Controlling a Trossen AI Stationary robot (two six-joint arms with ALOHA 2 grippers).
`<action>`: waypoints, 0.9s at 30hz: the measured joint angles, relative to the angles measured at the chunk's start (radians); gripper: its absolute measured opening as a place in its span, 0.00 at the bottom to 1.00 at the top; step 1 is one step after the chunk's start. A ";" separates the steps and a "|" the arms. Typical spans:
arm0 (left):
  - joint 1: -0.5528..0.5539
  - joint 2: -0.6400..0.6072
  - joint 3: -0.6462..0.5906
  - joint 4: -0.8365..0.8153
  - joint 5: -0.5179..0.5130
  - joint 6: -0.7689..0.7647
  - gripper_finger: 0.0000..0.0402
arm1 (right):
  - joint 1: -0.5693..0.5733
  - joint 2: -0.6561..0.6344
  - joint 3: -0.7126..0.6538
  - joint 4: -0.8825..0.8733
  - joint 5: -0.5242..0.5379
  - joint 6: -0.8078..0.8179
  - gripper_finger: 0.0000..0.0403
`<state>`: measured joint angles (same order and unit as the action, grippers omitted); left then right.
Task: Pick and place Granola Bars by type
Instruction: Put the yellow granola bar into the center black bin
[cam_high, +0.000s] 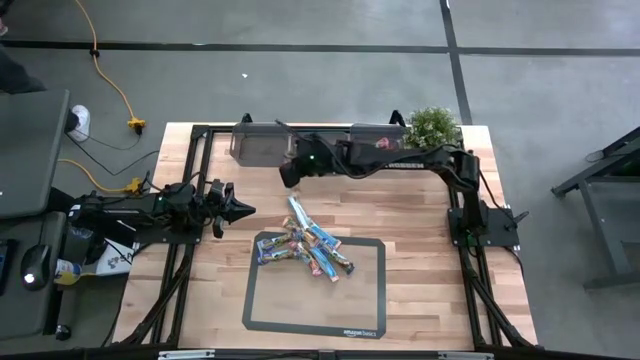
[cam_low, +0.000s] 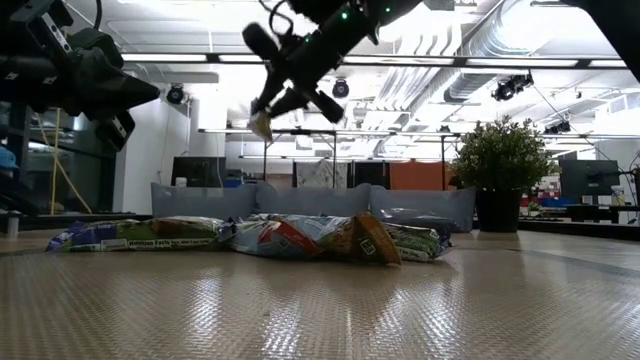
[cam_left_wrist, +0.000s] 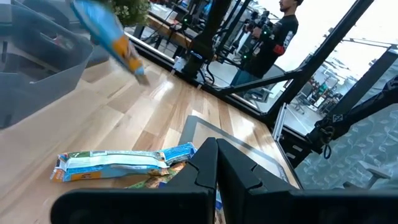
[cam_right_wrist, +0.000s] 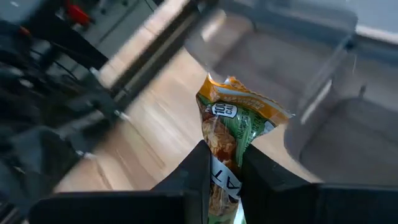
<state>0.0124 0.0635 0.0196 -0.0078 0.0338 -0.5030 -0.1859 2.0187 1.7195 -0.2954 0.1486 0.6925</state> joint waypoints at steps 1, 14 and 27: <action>0.000 0.000 0.000 0.000 0.000 0.000 0.00 | 0.000 -0.002 0.000 0.032 -0.001 -0.013 0.12; 0.000 0.000 0.000 0.000 0.000 0.000 0.00 | -0.019 -0.034 0.000 0.263 -0.001 -0.208 0.12; 0.000 0.000 0.000 0.000 0.000 0.000 0.00 | -0.162 -0.098 0.000 0.253 -0.298 -0.503 0.12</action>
<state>0.0124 0.0635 0.0196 -0.0078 0.0333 -0.5030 -0.3481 1.9210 1.7195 -0.0426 -0.1491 0.1898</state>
